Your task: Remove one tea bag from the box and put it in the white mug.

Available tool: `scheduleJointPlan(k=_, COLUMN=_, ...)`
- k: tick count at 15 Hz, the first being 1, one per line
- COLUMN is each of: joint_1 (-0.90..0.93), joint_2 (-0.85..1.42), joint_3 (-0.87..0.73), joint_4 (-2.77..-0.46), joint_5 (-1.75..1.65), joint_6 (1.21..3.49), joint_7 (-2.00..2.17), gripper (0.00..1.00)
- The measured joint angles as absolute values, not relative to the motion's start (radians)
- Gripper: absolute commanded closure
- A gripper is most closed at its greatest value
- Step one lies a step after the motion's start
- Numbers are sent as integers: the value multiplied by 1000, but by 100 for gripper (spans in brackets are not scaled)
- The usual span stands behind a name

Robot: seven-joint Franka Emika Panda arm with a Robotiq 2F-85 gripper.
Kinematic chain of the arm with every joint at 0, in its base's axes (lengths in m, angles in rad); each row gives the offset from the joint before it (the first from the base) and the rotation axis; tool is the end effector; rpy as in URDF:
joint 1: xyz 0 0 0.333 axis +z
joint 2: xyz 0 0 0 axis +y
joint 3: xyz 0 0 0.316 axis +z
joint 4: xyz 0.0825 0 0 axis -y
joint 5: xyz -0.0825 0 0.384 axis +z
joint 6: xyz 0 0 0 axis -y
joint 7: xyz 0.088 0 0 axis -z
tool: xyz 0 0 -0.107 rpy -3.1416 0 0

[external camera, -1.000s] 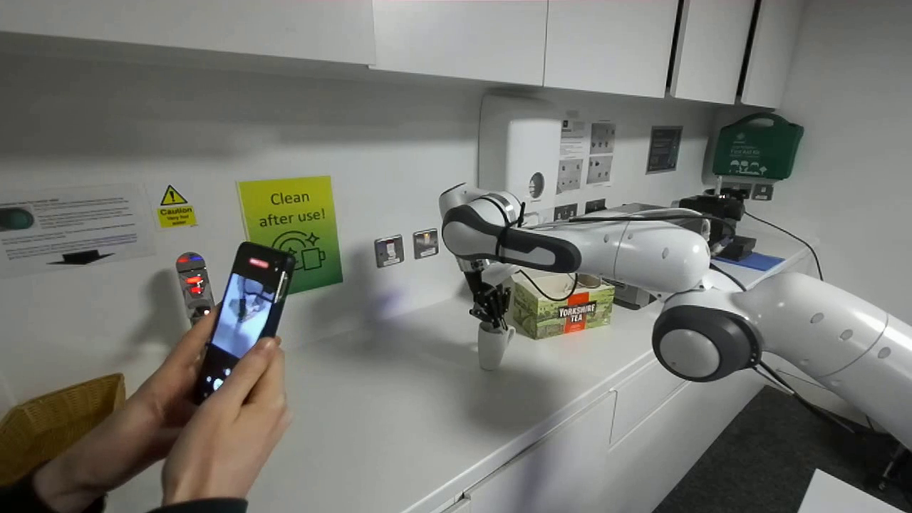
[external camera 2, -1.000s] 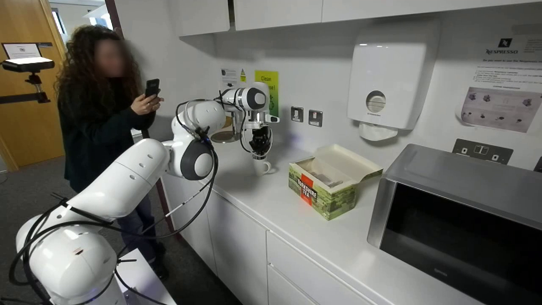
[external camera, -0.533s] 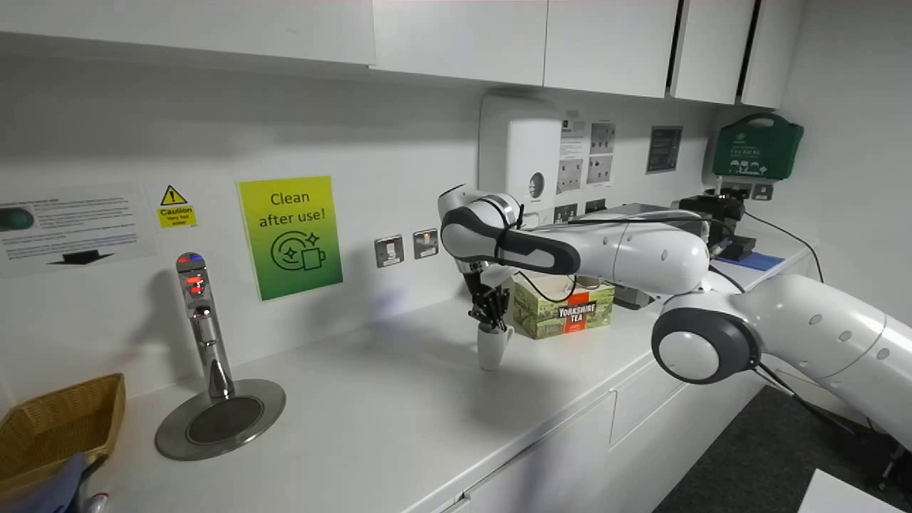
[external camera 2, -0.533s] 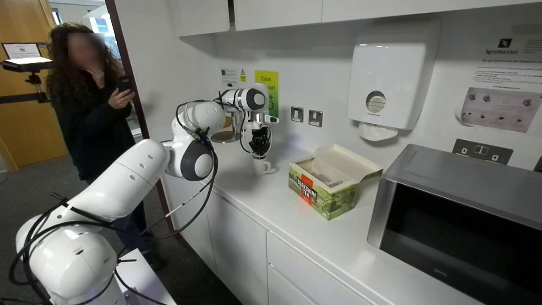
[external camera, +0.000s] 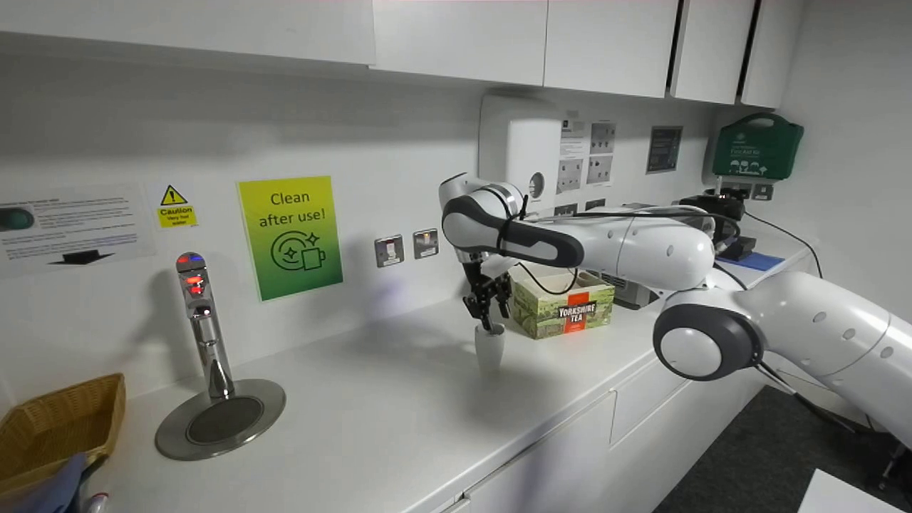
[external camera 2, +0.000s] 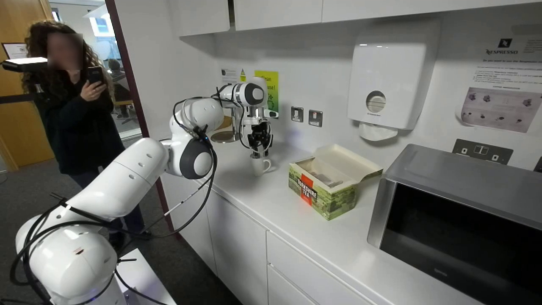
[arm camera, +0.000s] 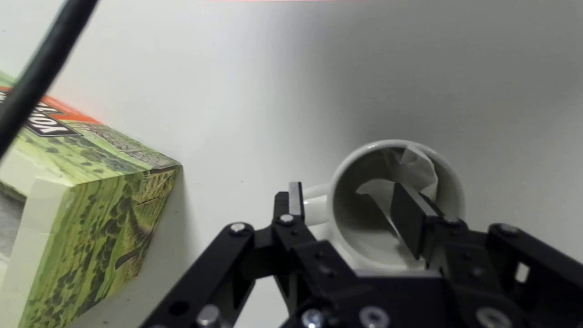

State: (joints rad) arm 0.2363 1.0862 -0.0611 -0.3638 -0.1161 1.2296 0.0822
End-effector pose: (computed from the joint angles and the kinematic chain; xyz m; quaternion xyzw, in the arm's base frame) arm 0.7377 0.1446 0.4139 0.9895 0.0459 -0.0958 0.0981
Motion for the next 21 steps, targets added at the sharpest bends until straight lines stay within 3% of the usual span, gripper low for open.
scheduleJointPlan(k=2, joint_1=235, joint_2=1080, joint_3=-61, joint_4=-363, joint_5=-118, joint_6=1230, joint_7=82, gripper=0)
scheduleJointPlan(k=9, joint_1=237, joint_2=988, joint_3=-62, joint_4=-356, joint_5=-129, joint_6=1220, joint_7=81, gripper=0)
scheduleJointPlan(k=17, joint_1=226, joint_2=756, joint_3=-90, joint_4=-354, joint_5=-206, joint_6=937, joint_7=-16, gripper=0)
scheduleJointPlan(k=21, joint_1=194, joint_2=704, joint_3=-90, joint_4=-354, joint_5=-206, joint_6=916, joint_7=-55, gripper=0)
